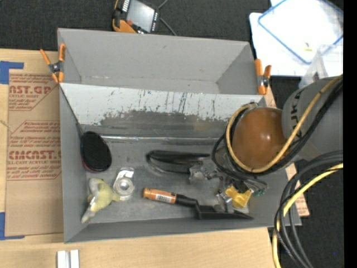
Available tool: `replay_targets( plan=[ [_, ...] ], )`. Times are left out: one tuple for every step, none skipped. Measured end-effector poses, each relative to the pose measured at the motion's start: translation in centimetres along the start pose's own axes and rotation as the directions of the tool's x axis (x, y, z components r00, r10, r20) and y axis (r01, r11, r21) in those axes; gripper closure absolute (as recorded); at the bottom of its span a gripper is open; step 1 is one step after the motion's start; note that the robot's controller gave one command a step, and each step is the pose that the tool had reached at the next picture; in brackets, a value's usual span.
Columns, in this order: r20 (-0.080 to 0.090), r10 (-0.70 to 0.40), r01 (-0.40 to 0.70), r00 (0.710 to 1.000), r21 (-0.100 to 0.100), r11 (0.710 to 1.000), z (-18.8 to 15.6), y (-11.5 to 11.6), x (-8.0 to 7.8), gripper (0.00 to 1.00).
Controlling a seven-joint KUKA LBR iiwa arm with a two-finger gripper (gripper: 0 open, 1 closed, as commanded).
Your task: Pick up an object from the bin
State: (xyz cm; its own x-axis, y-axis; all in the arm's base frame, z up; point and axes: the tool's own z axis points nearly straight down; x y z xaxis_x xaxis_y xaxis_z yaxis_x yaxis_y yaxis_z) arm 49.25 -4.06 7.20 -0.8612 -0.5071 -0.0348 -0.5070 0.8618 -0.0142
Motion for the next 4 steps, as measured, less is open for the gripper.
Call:
replay_targets(
  plan=[
    [-0.002, -0.073, 0.073, 0.997, -0.001, 0.997, -0.2, 0.4, -0.3, 0.00],
    [-0.001, -0.263, 0.263, 0.965, -0.003, 0.965, 0.2, 1.6, -2.5, 0.00],
    [0.004, -0.743, 0.743, 0.669, 0.003, 0.669, -0.3, 2.1, -1.6, 1.00],
    [0.005, -0.742, 0.742, 0.671, 0.003, 0.671, -0.3, 2.1, -1.6, 1.00]
  ],
)
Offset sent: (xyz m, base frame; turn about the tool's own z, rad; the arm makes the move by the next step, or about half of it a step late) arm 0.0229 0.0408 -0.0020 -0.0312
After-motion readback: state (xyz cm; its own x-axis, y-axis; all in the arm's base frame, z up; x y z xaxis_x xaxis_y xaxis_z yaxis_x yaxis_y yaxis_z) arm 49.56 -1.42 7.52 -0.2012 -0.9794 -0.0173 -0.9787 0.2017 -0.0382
